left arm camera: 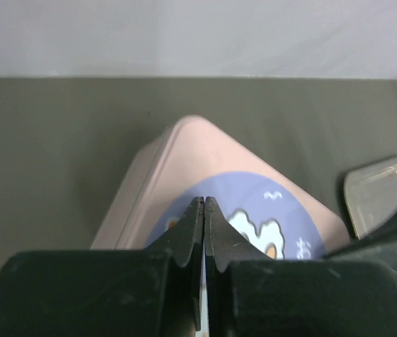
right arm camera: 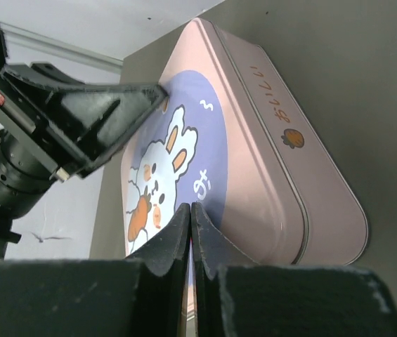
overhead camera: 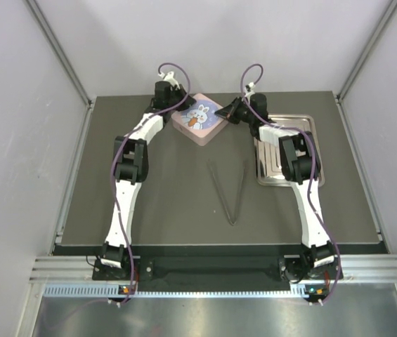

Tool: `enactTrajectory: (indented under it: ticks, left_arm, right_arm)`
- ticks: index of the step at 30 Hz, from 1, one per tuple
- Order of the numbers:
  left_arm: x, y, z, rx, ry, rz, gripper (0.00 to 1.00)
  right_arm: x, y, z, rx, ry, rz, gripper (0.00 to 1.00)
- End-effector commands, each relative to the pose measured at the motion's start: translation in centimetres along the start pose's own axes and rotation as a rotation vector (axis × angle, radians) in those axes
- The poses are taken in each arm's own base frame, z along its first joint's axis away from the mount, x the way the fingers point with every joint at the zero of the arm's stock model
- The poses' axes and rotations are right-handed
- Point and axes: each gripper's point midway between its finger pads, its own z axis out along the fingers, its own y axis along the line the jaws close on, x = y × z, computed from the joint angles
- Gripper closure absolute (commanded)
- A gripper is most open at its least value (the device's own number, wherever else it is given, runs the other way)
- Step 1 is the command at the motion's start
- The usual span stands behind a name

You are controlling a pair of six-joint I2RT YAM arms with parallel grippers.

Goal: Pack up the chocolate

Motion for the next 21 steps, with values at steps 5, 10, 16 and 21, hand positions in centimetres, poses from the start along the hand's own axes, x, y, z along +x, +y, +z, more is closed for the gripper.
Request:
enactTrajectory:
  ticks: [5,10,16,21]
  left_arm:
    - [2.7,2.1,0.0,-0.122,0.069,0.062,1.00]
    - [-1.0,-1.8,-2.1,-0.035,0.021,0.062,1.00]
    - [-5.2,-6.6,-6.3,0.023,-0.041,0.099,1.00]
    - [-5.1,-6.9,-8.2,0.002,-0.031,0.127,1.00]
  right_arm:
    - [-0.4,0.8,-0.7,0.062,0.015,-0.065,1.00]
    - [-0.8,1.8,-1.0,0.057,0.009,-0.069,1.00]
    - [-3.5,6.0,-2.3,0.032,-0.036,-0.149,1.00]
    - [-3.9,8.2,-2.5,-0.015,-0.036,-0.147,1.00]
